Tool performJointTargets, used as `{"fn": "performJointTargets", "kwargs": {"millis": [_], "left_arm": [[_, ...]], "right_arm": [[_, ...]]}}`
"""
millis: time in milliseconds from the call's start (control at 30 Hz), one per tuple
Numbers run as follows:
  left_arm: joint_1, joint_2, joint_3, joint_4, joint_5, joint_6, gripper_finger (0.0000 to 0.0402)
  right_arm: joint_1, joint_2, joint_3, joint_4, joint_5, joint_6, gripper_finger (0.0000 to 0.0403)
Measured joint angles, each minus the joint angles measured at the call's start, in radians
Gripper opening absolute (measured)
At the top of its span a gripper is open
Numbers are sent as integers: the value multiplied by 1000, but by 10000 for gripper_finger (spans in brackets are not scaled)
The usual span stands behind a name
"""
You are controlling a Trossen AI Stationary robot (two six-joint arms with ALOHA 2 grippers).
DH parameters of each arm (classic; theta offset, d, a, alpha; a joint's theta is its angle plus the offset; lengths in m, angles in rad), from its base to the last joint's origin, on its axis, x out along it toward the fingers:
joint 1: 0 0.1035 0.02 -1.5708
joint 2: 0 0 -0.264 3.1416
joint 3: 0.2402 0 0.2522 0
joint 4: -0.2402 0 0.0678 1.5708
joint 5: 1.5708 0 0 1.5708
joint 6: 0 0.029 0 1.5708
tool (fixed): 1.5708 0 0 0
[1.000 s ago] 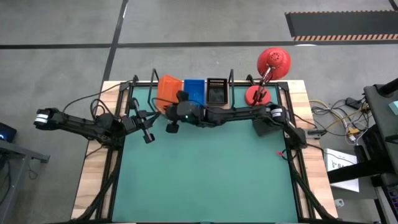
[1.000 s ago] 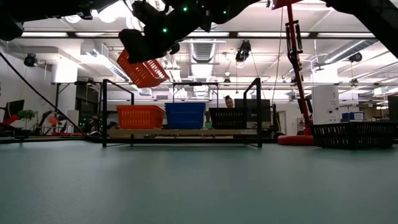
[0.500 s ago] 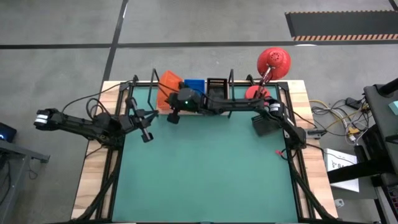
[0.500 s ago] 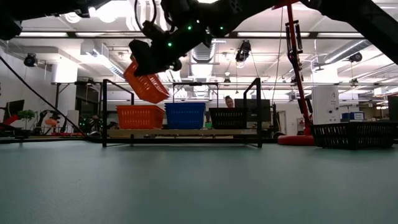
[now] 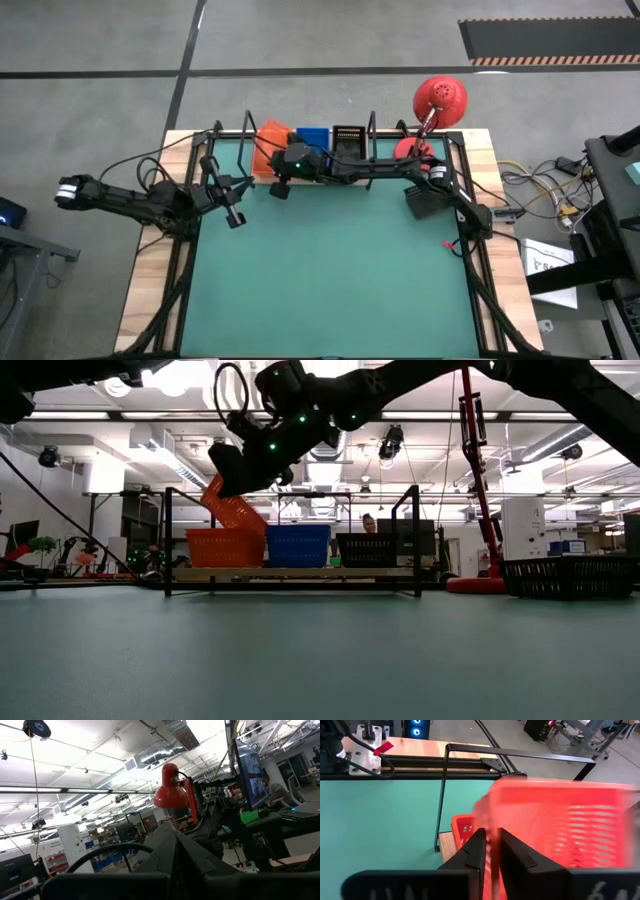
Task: Stack baskets on shelf by color
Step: Stack the orange basket on top of the orange baskets on the shelf, then adjust the orange baskets on the shelf
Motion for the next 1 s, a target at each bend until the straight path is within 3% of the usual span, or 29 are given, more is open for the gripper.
{"fn": "performJointTargets", "kwargs": {"millis": [333,567,800,1000], "left_arm": [[0,0,0,-2,0,12,0],[0,3,0,-2,0,16,0],[0,10,0,-1,0,16,0],[0,42,0,-2,0,-26,0]], "right_arm": [[0,-1,0,0,0,16,85],[20,-40,0,-20,-8,-15,95],[111,-148,-1,-194,1,-161,55],[207,-213,-7,-432,96,-200,12]]}}
